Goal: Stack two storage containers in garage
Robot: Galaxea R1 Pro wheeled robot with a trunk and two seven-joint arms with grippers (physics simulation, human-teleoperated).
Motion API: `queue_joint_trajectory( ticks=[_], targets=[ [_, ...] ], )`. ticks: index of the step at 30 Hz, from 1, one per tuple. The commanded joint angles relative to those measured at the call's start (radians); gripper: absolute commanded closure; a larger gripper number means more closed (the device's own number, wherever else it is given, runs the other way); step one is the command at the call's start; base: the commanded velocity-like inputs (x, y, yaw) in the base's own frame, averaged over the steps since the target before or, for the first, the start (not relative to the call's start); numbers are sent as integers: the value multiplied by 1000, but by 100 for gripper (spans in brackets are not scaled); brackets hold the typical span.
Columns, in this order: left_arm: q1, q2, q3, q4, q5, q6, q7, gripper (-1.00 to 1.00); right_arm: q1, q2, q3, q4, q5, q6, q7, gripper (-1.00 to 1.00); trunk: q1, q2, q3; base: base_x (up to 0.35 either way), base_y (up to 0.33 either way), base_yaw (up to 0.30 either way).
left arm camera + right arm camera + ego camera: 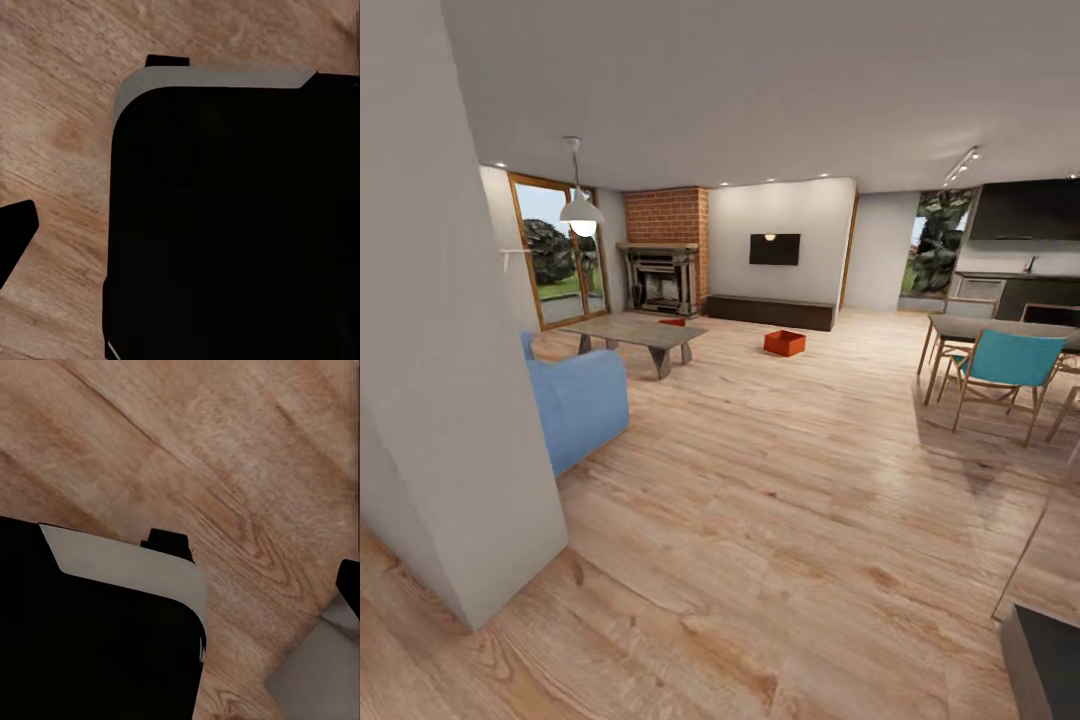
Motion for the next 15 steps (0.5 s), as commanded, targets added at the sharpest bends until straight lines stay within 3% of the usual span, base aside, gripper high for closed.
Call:
queue_joint_trajectory(
  ticks=[1,6,15],
  targets=[
    [0,0,2,0,6,-2,0,-100,0,0,8,-1,-9,-1,-4,-100,1,0,-1,323,0,-247],
    [0,0,2,0,6,-2,0,-100,0,0,8,-1,-10,-1,-4,-100,1,0,-1,323,0,-197],
    [0,0,2,-1,6,-2,0,-100,-1,-1,13,-1,-6,0,-4,-100,1,0,-1,323,0,-16]
  ],
)
